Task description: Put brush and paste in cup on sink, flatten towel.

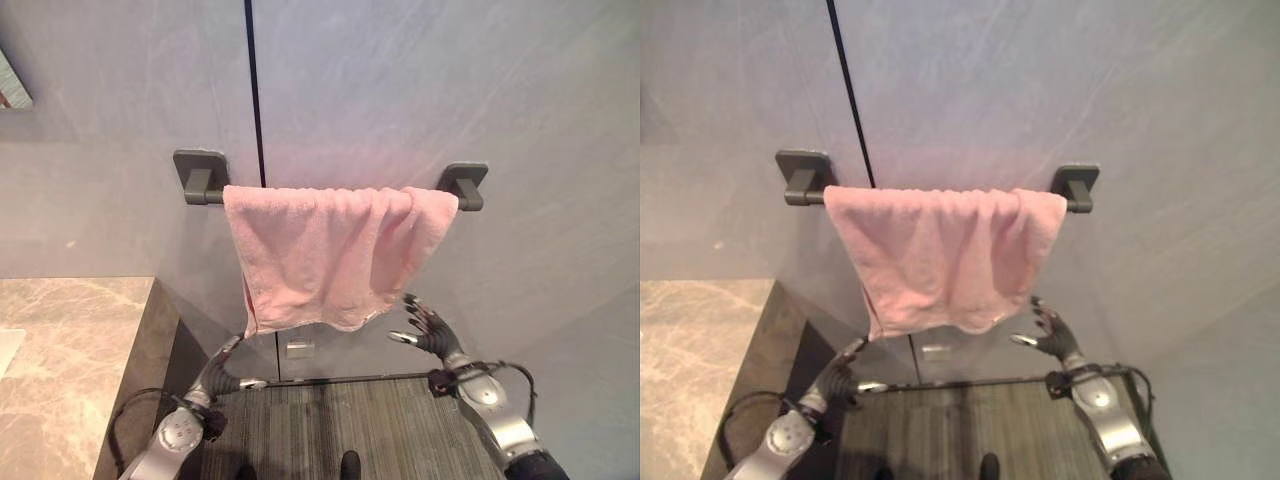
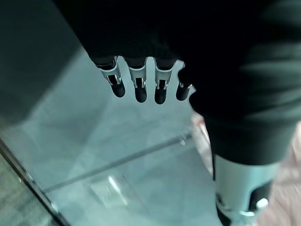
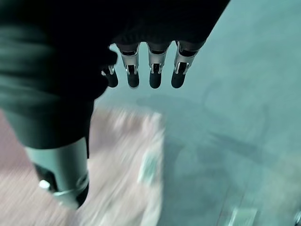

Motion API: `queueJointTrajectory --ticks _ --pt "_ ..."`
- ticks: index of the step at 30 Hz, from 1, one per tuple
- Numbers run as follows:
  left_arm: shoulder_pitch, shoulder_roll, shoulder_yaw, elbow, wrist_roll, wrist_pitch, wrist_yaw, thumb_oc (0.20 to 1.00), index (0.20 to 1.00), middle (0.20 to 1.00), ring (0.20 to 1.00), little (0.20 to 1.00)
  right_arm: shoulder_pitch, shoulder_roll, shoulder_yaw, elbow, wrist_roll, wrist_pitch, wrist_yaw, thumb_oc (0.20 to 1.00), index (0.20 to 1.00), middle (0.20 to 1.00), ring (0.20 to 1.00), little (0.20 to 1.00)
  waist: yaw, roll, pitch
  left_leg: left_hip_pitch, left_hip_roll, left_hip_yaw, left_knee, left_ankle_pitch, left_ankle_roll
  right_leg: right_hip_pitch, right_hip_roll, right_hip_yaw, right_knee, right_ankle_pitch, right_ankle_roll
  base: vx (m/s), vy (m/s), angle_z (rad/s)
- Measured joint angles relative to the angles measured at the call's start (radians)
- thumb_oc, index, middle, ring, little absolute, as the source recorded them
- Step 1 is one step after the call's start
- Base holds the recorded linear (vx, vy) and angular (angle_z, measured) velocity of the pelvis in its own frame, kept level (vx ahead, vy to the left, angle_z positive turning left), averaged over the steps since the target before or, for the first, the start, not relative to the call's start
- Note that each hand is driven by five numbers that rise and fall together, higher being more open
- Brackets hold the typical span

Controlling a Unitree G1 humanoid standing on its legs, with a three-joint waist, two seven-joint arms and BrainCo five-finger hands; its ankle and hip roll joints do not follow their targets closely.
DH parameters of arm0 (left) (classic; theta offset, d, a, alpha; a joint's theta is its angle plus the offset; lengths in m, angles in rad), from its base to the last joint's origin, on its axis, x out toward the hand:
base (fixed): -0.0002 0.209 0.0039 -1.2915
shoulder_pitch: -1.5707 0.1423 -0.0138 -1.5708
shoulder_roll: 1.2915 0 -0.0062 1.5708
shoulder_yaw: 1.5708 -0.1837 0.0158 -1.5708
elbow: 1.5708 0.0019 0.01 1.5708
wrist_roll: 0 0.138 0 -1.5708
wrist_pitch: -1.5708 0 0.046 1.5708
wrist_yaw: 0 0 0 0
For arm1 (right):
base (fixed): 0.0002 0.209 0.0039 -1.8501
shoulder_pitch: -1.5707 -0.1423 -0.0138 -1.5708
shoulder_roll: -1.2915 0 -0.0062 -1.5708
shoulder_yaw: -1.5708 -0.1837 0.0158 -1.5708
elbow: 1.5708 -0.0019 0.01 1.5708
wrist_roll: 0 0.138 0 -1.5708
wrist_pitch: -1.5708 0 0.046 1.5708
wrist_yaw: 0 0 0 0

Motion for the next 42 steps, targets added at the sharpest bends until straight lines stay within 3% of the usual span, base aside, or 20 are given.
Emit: queueJointTrajectory --ticks 6,9,11,16,22,27,29,31,37,42 --pt "0.037 0.001 0.098 -0.078 0.032 -0.003 0.026 1.0 1.0 1.0 1.0 1.0 0.025 0.017 -0.092 -0.056 0.0 -0.006 -0.024 1.0 1.0 1.0 1.0 1.0 -0.001 0.02 -0.024 0.014 -0.011 -0.011 0.0 -0.004 0.006 0.018 -0.012 -0.006 0.0 -0.005 0.006 -0.02 0.029 0.05" --pt "0.084 0.015 0.188 -0.188 0.071 -0.008 0.054 1.0 1.0 1.0 1.0 1.0 0.076 0.019 -0.175 -0.168 -0.032 -0.019 -0.049 1.0 1.0 1.0 1.0 1.0 0.0 0.025 -0.025 0.013 -0.013 -0.016 0.0 -0.004 0.006 0.019 -0.013 -0.007 0.0 -0.005 0.006 -0.02 0.02 0.03" --pt "0.132 0.029 0.259 -0.283 0.113 -0.044 0.079 1.0 1.0 1.0 1.0 1.0 0.107 0.008 -0.243 -0.28 -0.091 -0.053 -0.071 1.0 1.0 1.0 1.0 1.0 -0.003 0.03 -0.025 0.013 -0.012 -0.015 0.0 -0.004 0.006 0.019 -0.013 -0.008 0.0 -0.005 0.007 0.0 0.0 0.0" --pt "0.16 0.05 0.39 -0.333 0.211 -0.066 0.135 1.0 1.0 1.0 1.0 1.0 0.128 -0.015 -0.317 -0.413 -0.184 -0.094 -0.108 1.0 1.0 1.0 1.0 1.0 -0.003 0.033 -0.028 0.014 -0.012 -0.016 0.0 -0.004 0.006 0.02 -0.012 -0.008 0.0 -0.006 0.008 0.0 0.0 0.0" --pt "0.234 0.072 0.618 -0.485 0.318 -0.09 0.225 1.0 1.0 1.0 1.0 1.0 0.127 -0.049 -0.384 -0.614 -0.248 -0.134 -0.13 1.0 1.0 1.0 1.0 1.0 0.005 0.034 -0.029 0.013 -0.014 -0.017 0.0 -0.004 0.006 0.02 -0.015 -0.008 0.0 -0.008 0.011 0.0 0.0 0.0" --pt "0.225 0.124 0.631 -0.541 0.39 -0.112 0.25 1.0 1.0 1.0 1.0 1.0 0.118 -0.112 -0.376 -0.672 -0.331 -0.162 -0.13 1.0 1.0 1.0 1.0 1.0 0.017 0.029 -0.031 0.01 -0.015 -0.018 0.0 -0.005 0.006 0.017 -0.015 -0.008 0.005 -0.009 0.012 0.0 0.0 0.0" --pt "0.22 0.212 0.635 -0.631 0.427 -0.115 0.249 1.0 1.0 1.0 1.0 1.0 0.086 -0.174 -0.343 -0.691 -0.358 -0.164 -0.129 1.0 1.0 1.0 1.0 1.0 0.019 0.024 -0.033 0.011 -0.014 -0.017 0.0 -0.004 0.006 0.017 -0.015 -0.007 0.006 -0.008 0.012 0.0 0.0 0.0" --pt "0.168 0.281 0.66 -0.716 0.455 -0.165 0.255 1.0 1.0 1.0 1.0 1.0 0.032 -0.217 -0.308 -0.715 -0.395 -0.183 -0.129 1.0 1.0 1.0 1.0 1.0 0.017 0.025 -0.035 0.014 -0.015 -0.016 0.001 -0.005 0.006 0.019 -0.016 -0.005 0.007 -0.009 0.012 0.0 0.0 0.0" --pt "0.081 0.47 0.622 -0.823 0.456 -0.209 0.22 1.0 1.0 1.0 1.0 1.0 -0.052 -0.328 -0.208 -0.713 -0.432 -0.191 -0.121 1.0 1.0 1.0 1.0 1.0 0.014 0.022 -0.036 0.013 -0.016 -0.013 0.004 -0.004 0.002 0.017 -0.016 -0.004 0.008 -0.01 0.014 0.0 0.0 0.0" --pt "0.02 0.507 0.575 -0.848 0.452 -0.228 0.176 1.0 1.0 1.0 1.0 1.0 -0.057 -0.357 -0.177 -0.697 -0.44 -0.182 -0.105 1.0 1.0 1.0 1.0 1.0 0.002 0.025 -0.034 0.013 -0.018 -0.01 0.004 -0.005 0.002 0.016 -0.017 -0.003 0.008 -0.011 0.015 0.0 0.001 -0.01"
